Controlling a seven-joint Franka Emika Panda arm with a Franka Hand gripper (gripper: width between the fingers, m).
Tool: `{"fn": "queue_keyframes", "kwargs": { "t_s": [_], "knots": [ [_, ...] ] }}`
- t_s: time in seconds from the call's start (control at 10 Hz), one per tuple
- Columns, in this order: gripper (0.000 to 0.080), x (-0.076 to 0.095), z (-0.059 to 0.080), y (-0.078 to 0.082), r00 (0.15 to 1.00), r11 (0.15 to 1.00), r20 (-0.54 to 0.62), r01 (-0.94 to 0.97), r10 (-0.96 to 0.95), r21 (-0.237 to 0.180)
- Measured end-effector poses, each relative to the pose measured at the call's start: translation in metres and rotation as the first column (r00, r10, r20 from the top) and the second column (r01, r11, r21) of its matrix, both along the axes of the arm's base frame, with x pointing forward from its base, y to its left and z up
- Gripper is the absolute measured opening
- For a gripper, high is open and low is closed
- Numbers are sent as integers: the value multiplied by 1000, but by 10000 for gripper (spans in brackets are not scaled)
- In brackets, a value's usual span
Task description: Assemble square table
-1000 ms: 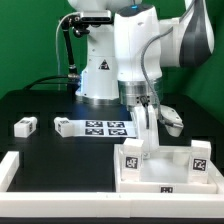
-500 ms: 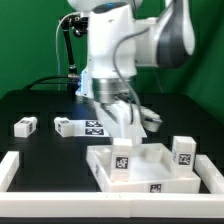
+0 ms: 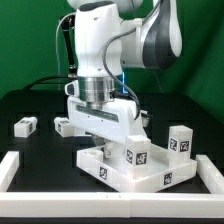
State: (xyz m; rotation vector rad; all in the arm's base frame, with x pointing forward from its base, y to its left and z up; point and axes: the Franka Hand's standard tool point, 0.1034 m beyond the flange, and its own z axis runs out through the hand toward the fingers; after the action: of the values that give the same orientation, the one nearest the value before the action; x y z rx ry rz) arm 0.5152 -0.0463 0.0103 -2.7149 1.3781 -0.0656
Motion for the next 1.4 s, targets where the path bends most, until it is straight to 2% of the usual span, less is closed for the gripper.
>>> {"fn": "queue_keyframes", "kwargs": {
  "t_s": [0.1, 0.2, 0.3, 0.4, 0.7, 0.8, 0.9, 1.0, 1.1, 1.2, 1.3, 1.4],
  "knots": [
    [60, 5, 3, -8, 977, 977, -8, -211, 211, 13],
    [60, 17, 8, -17, 945, 945, -5, -326, 326, 16],
    [60, 26, 8, -26, 885, 885, 15, -466, 466, -6],
    [61, 33, 8, -25, 801, 802, 17, -597, 598, -30],
    [61, 32, 7, -28, 661, 660, 2, -749, 751, -54],
    [61, 45, 10, -19, 596, 596, -12, -803, 803, -29],
    [61, 66, 12, -14, 414, 411, -33, -909, 910, -65],
    [61, 84, 12, -7, 182, 176, -68, -980, 981, -90],
    [61, 83, 7, 0, 142, 134, -76, -986, 987, -103],
    [61, 79, 6, -2, 78, 71, -78, -993, 994, -94],
    [61, 80, 6, -5, 56, 48, -81, -994, 995, -95],
    [61, 79, 5, -6, -25, -33, -92, -995, 995, -91]
  ]
}}
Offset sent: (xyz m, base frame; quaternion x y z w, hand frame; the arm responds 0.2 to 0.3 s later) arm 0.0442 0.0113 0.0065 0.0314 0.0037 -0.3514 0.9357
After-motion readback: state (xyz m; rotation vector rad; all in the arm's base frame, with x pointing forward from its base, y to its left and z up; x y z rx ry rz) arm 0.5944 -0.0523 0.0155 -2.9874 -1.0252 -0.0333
